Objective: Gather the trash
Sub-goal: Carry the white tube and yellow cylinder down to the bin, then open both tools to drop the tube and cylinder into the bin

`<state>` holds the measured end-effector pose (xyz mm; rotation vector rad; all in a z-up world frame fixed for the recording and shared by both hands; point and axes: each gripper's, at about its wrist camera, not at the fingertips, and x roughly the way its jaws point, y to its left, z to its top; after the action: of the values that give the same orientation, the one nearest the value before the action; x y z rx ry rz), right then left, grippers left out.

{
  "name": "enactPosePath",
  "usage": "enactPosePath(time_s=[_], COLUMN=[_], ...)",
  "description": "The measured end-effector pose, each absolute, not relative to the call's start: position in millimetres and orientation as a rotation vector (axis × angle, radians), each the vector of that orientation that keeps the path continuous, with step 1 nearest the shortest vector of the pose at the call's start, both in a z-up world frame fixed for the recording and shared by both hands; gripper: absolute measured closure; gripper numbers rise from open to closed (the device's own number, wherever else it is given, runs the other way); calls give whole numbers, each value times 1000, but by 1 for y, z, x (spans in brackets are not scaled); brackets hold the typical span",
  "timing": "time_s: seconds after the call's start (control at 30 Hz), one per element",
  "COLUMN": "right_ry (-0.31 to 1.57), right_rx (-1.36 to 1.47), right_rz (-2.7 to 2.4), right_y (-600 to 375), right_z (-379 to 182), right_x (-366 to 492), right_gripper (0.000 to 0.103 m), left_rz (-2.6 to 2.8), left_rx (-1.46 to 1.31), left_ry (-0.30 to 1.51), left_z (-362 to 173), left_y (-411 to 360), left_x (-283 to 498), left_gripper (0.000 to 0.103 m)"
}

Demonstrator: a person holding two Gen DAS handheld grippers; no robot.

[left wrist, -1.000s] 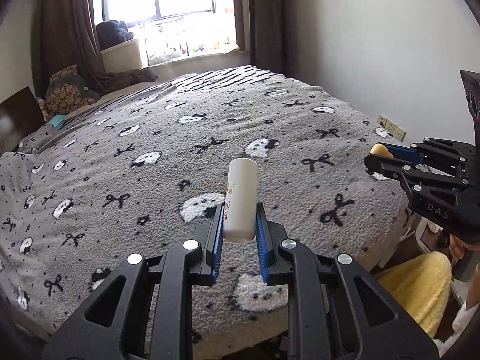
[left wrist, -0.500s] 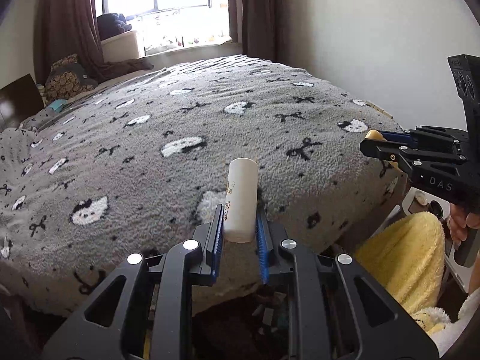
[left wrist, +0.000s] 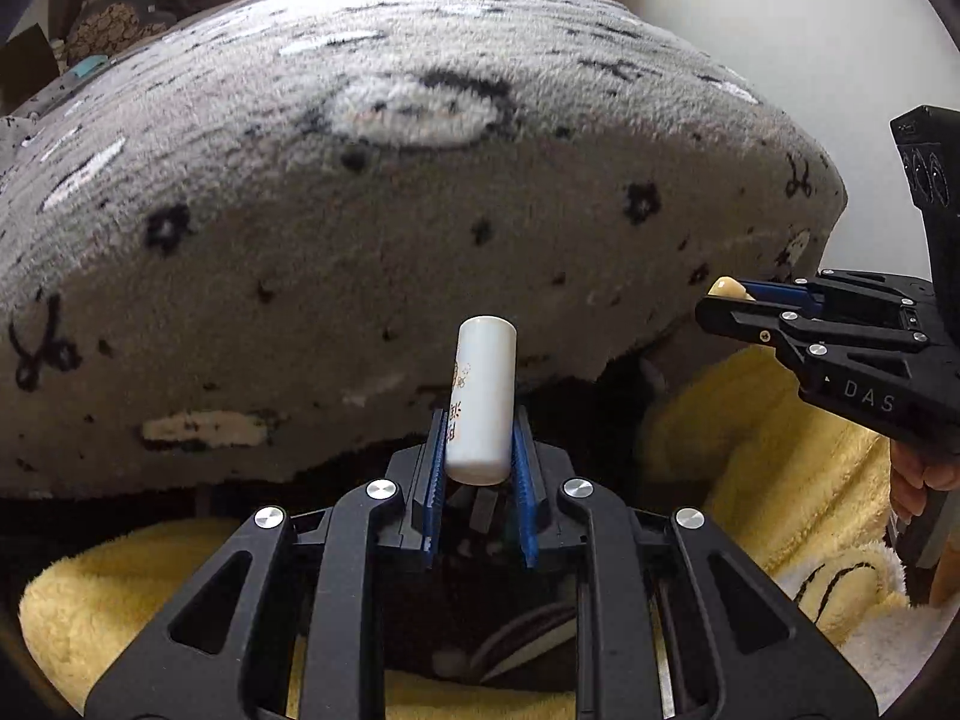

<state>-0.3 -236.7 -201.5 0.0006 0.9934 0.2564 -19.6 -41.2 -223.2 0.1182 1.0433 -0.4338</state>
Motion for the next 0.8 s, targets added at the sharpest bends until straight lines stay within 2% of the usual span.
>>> enactPosePath(time_s=[0.37, 0.8], right_ry=[1175, 1280], right_rx=[39, 50], right_rz=[302, 300], right_y=[-225, -216], right_z=[-261, -296], right_x=[1, 15], right_gripper=[81, 81], left_rz=[-442, -467], left_rx=[114, 103], left_ry=[1236, 1354], left_z=[-294, -331], left_y=[-40, -41], left_x=[-18, -11], left_gripper=[84, 84])
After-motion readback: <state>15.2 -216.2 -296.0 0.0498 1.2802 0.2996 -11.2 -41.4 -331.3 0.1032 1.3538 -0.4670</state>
